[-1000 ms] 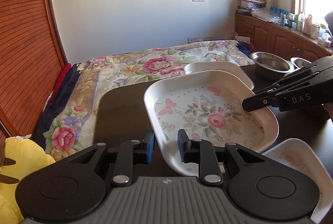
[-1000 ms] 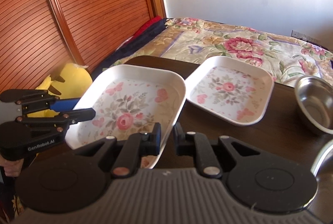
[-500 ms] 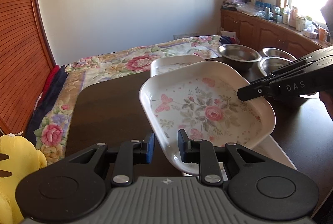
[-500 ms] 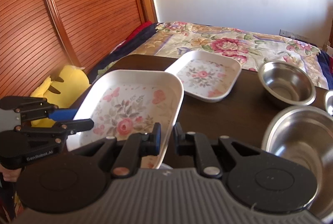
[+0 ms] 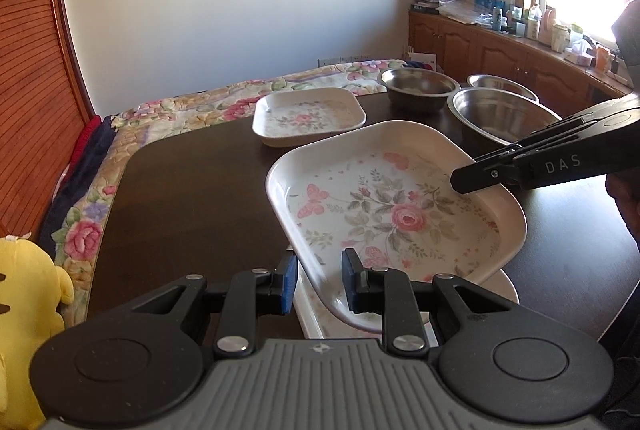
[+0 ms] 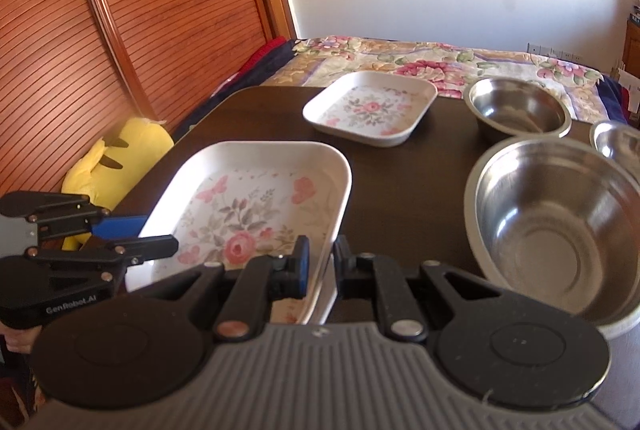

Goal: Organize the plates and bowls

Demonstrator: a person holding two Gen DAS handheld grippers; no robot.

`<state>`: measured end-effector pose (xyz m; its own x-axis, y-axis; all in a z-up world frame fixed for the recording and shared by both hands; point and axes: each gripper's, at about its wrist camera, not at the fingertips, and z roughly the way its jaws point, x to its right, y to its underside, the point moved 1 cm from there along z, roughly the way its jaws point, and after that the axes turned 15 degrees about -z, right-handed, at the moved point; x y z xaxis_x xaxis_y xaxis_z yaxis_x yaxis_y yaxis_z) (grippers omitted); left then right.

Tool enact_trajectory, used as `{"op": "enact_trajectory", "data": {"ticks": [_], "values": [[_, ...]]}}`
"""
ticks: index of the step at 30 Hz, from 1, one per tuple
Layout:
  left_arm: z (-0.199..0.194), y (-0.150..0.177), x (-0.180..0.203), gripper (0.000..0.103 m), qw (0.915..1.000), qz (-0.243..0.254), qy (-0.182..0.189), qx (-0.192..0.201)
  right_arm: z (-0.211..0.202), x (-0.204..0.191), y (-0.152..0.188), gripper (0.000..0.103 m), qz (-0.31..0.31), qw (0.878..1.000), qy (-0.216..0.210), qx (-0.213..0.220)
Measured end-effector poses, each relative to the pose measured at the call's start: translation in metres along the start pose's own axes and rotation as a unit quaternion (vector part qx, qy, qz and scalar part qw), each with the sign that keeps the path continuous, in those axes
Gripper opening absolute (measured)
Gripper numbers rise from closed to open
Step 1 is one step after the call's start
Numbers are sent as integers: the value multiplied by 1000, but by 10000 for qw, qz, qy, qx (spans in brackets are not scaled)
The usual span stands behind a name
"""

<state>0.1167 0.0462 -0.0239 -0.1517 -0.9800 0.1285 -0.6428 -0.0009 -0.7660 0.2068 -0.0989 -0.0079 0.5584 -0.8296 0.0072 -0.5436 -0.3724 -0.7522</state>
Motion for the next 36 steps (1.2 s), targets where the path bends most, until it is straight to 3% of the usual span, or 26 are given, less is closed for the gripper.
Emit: {"op": "enact_trajectory", "data": {"ticks": [13,36], "values": [[-4,16,0,26,9999,-100,-15,-51,-7,-9,20,15,3,9999,-155,-31],[6,29,-5,26,9996,-212,-58,-151,-5,-20,28,15,-102,9998,-174,-92]]}}
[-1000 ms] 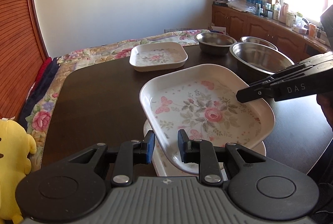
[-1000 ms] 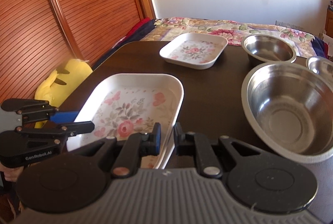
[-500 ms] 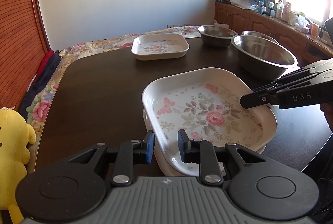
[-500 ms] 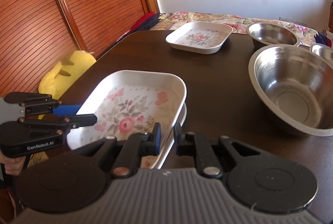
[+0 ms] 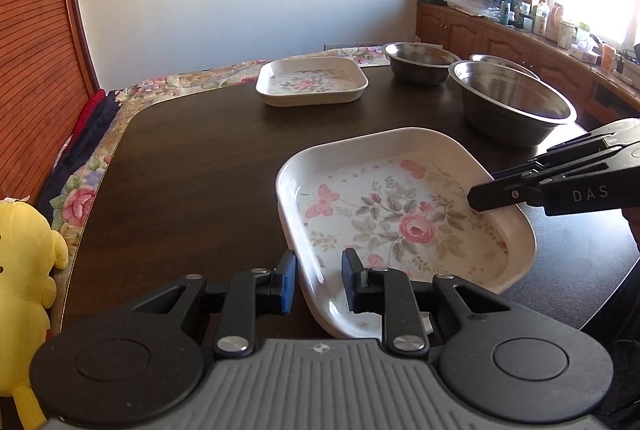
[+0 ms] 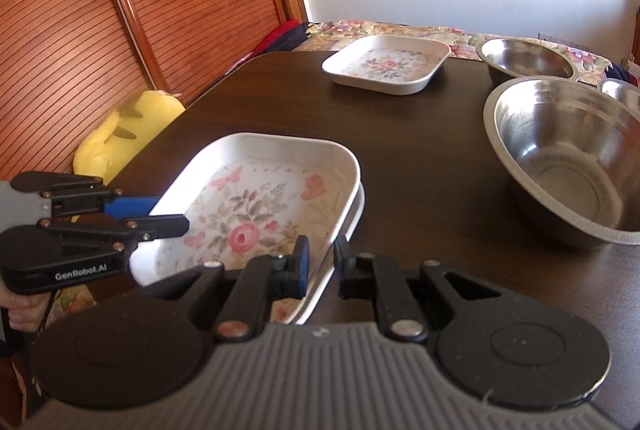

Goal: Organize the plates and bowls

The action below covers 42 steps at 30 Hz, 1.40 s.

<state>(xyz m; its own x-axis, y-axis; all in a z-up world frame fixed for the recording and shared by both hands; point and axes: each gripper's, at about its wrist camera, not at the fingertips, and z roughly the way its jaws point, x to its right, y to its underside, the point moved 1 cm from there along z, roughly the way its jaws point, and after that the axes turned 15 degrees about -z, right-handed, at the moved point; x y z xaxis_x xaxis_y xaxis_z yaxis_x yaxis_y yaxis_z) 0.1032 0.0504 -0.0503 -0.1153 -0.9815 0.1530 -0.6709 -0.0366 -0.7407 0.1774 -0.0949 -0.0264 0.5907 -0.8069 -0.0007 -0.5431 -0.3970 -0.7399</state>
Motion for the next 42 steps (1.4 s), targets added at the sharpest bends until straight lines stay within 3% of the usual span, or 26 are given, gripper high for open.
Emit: {"op": "enact_trajectory", "data": {"ticks": [10,13,18,20,23,29,37,42], "values": [[2,1,-4,26,9999,-62,-5,112,1,1,5,17,57,10000,28,36],[1,0,-7,31,9998,-138,-15,151,0,1,7,16,44,10000,43,73],[-4,-4,-11,49,9993,-255,-11,286,-8,4,7,17,74,9997,90,200],[-5,-6,-11,69,9990,-284,-24,354,-13,5,6,17,73,9995,110,279],[-5,-8,-10,84,9986,-247,-104,464,-20,8,3,17,65,9990,170,403],[-3,-11,-11,95,9982,-225,-215,505,-27,14,-3,41,16,9978,364,551],[-5,-16,-14,98,9980,-307,-179,529,-32,18,-6,86,-52,9954,651,698],[-8,-23,-13,98,9976,-299,-147,607,-33,23,-11,98,-36,9949,678,752]]}}
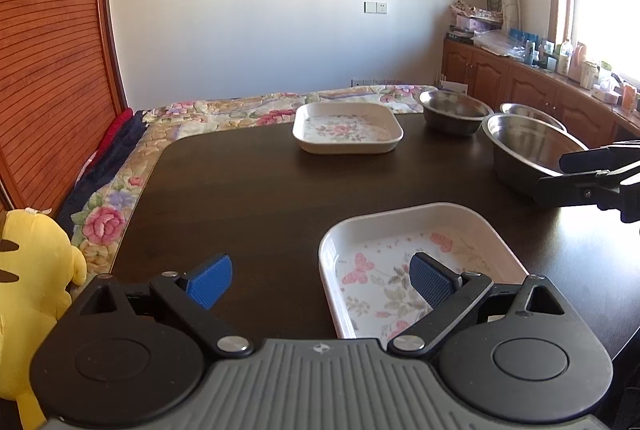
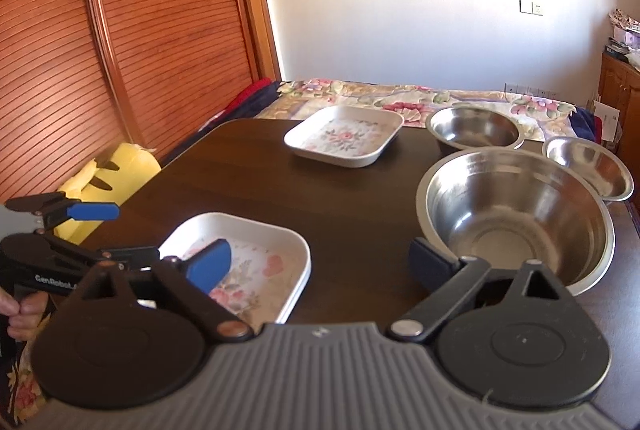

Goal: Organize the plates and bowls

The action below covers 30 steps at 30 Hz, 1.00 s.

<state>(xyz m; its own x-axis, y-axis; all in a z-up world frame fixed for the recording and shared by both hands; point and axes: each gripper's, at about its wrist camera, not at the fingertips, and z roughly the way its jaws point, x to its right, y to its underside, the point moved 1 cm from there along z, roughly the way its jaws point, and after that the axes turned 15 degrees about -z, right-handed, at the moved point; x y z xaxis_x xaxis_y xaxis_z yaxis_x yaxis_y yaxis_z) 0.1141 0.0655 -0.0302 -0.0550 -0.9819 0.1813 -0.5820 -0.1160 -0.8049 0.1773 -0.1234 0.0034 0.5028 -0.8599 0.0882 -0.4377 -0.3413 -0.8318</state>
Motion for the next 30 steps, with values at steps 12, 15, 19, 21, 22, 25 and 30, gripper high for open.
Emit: {"op": "enact_trajectory", "data": {"ticks": [12,15,19,21,22,25,30], "values": [[11,-34,4,98,9998,128,91,147,2,12,-23,103,-192,9997,83,133],[18,-47,7,97,9995,212,158,161,5,21,-35,103,-197,9997,-29,164],[28,-67,8,94,9991,321,217,173,12,31,-54,103,-299,9993,-124,187],[33,-75,10,91,9989,370,250,168,16,35,-61,103,-315,9993,-96,179],[36,-79,11,89,9987,395,267,160,19,38,-65,102,-308,9993,-98,169],[45,-91,14,82,9982,494,317,136,29,44,-75,74,-322,9994,-143,64],[62,-110,18,70,9979,502,408,49,53,54,-86,53,-275,9992,-210,-173]]}}
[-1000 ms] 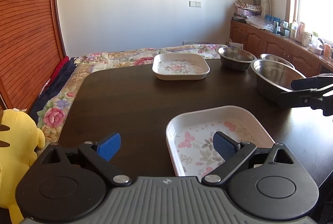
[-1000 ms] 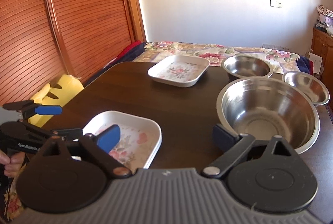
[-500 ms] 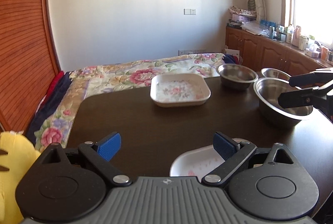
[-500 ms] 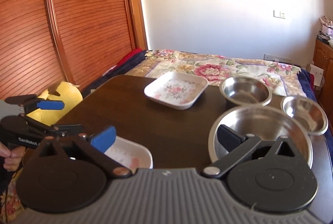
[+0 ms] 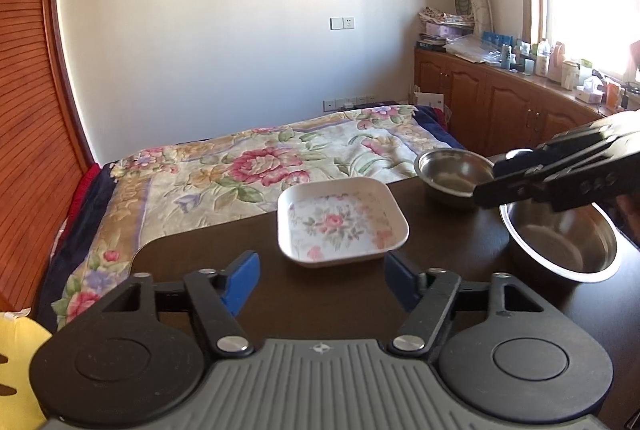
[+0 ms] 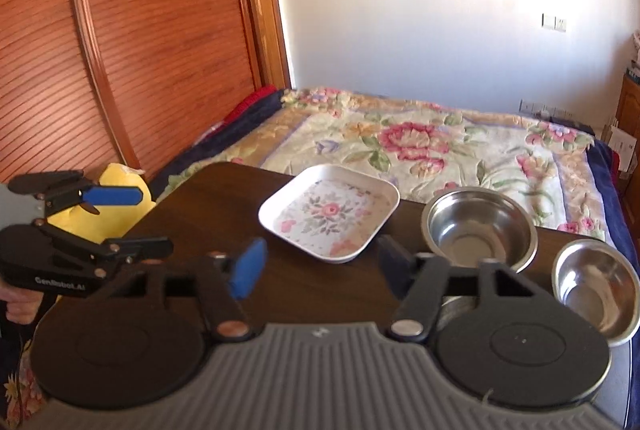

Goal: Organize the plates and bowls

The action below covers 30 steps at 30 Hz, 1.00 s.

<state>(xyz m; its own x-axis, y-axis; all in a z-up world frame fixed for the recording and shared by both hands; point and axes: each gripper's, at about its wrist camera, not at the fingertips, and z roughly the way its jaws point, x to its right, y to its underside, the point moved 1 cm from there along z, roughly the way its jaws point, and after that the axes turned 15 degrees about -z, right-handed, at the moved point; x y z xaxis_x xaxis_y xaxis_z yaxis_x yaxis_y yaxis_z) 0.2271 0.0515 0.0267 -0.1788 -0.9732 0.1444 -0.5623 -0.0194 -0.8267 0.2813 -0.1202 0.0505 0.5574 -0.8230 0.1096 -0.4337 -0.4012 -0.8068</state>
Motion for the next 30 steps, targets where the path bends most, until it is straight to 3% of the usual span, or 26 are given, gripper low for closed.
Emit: {"op": "enact_trajectory", "data": {"ticks": [7,19,30], "values": [[28,-18,-4,59,9998,-107,82,-115,30,10,-7,34,92,9995,-17,-290],[96,-28,-23,44,9980,-324,73,-532,85,36,-13,32,387,9953,-121,-874],[149,-28,-45,41,9958,-479,-72,-771,121,53,-14,32,443,9901,-207,-1316]]}}
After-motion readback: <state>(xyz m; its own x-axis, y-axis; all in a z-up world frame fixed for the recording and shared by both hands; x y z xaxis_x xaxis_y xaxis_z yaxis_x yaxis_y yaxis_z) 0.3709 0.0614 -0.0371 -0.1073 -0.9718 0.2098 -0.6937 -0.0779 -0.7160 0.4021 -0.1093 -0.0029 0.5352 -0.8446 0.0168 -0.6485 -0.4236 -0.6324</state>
